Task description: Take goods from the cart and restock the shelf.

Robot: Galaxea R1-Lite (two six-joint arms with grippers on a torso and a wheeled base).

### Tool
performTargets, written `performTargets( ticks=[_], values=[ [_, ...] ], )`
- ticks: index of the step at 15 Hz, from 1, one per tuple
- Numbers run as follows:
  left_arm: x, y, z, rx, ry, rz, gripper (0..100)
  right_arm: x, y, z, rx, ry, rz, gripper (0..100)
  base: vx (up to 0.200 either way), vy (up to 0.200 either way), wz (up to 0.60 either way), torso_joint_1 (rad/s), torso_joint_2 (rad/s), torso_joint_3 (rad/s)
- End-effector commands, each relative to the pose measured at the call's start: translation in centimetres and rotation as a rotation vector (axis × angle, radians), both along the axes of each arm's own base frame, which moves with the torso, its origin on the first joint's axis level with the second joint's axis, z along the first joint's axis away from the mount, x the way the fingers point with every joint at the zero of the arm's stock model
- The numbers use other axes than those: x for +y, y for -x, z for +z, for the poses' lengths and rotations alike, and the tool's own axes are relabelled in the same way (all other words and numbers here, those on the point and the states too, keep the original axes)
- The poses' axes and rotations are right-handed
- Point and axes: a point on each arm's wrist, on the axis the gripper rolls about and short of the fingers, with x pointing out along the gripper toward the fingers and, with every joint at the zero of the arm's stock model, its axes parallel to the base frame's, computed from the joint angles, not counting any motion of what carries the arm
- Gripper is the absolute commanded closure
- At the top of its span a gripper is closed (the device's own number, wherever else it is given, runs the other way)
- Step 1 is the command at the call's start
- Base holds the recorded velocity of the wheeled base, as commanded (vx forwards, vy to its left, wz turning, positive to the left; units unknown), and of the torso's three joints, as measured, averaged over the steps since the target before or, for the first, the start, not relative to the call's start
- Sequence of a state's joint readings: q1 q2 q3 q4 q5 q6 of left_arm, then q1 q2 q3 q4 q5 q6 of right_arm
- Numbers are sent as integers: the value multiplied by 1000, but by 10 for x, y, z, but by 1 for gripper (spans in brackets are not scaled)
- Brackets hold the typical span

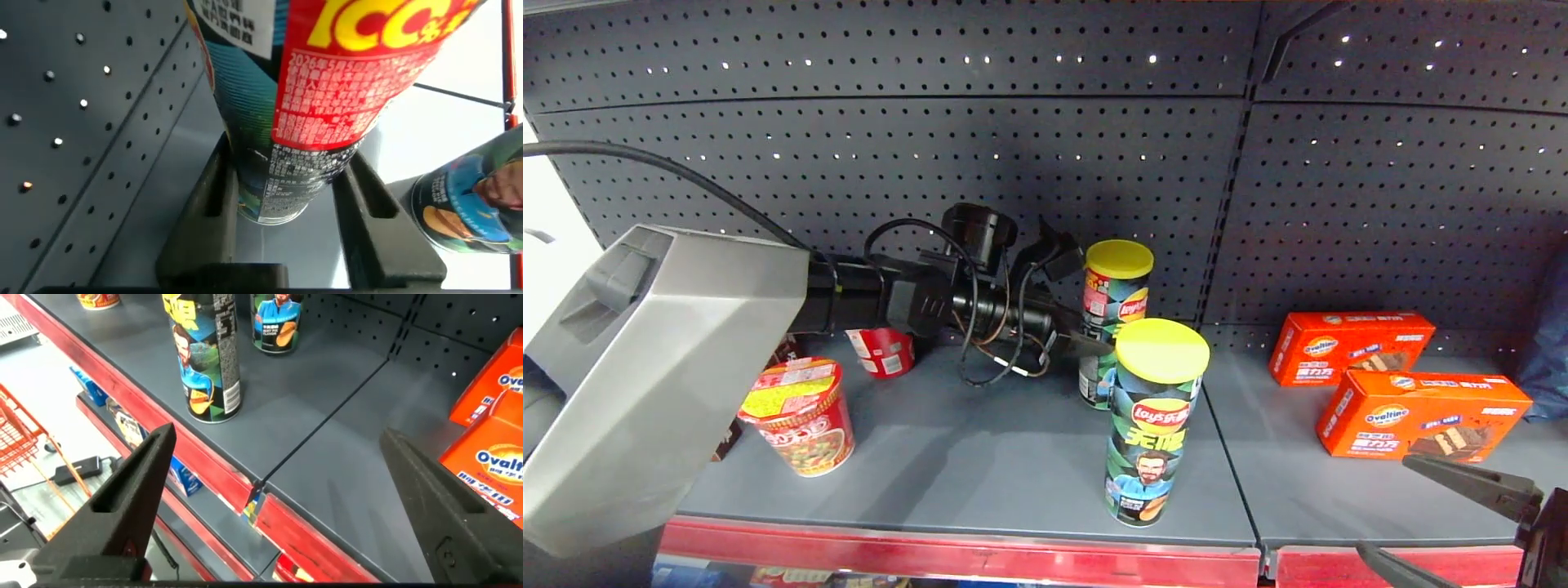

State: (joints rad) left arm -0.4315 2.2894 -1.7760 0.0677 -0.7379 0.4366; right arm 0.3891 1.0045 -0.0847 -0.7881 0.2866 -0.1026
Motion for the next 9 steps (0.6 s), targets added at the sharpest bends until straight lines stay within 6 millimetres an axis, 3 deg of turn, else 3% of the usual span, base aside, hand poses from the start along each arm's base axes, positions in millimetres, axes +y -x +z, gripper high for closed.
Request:
performTargets(
  ticks=[1, 6, 9],
  values=[
    [-1, 0, -2, 3, -2, -1, 0, 0, 0, -1, 4, 2, 1, 0, 0, 0, 0, 0, 0, 0],
    [2, 3, 1, 4, -5, 6, 0, 0, 0, -1, 15, -16, -3, 0, 0, 0, 0, 0, 0, 0],
    [26, 19, 16, 13, -8, 38, 0, 3, -6, 1, 27, -6, -20, 0, 0, 0, 0, 0, 0, 0]
  ],
)
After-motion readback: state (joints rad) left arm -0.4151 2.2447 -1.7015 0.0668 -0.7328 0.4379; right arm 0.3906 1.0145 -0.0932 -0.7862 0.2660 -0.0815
